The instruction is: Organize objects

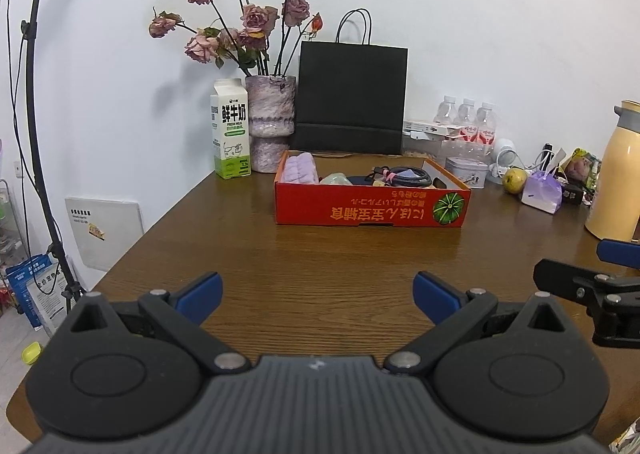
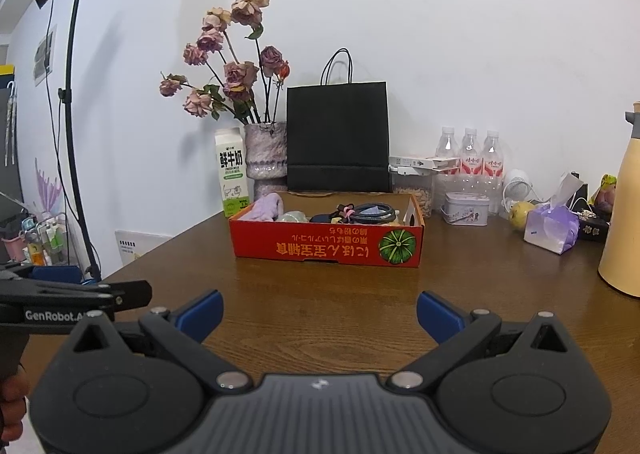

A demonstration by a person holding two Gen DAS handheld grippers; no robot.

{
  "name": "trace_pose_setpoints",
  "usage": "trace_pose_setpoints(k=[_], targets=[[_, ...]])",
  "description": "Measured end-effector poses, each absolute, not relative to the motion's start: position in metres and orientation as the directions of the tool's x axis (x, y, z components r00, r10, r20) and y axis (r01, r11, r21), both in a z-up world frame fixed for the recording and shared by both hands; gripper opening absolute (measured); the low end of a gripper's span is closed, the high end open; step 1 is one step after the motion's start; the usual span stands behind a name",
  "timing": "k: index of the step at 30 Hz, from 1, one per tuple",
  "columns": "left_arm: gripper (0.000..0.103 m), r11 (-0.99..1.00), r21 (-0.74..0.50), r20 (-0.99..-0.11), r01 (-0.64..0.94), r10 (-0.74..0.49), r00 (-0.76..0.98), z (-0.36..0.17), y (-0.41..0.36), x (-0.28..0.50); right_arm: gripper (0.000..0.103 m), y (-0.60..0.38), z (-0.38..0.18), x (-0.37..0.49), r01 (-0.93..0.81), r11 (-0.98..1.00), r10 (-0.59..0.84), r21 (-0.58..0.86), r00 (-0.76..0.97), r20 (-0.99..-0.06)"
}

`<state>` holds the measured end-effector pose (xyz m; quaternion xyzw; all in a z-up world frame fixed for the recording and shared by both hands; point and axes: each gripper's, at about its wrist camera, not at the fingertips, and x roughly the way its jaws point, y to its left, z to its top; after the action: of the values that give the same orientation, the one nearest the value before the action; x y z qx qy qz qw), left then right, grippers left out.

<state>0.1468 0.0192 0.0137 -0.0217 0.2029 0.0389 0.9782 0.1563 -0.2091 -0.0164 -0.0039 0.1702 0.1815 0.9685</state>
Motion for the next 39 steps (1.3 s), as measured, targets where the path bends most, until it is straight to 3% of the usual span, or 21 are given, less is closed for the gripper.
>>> trace_pose_setpoints(k=[39], targets=[[0.103, 0.997, -0.027, -0.391, -0.073, 0.056, 0.919, 0.0134, 0.0128, 0.1456, 0.103, -0.2092, -0.0183, 0.1549, -0.353, 0.934, 0.35, 0.053, 0.876, -0.33]])
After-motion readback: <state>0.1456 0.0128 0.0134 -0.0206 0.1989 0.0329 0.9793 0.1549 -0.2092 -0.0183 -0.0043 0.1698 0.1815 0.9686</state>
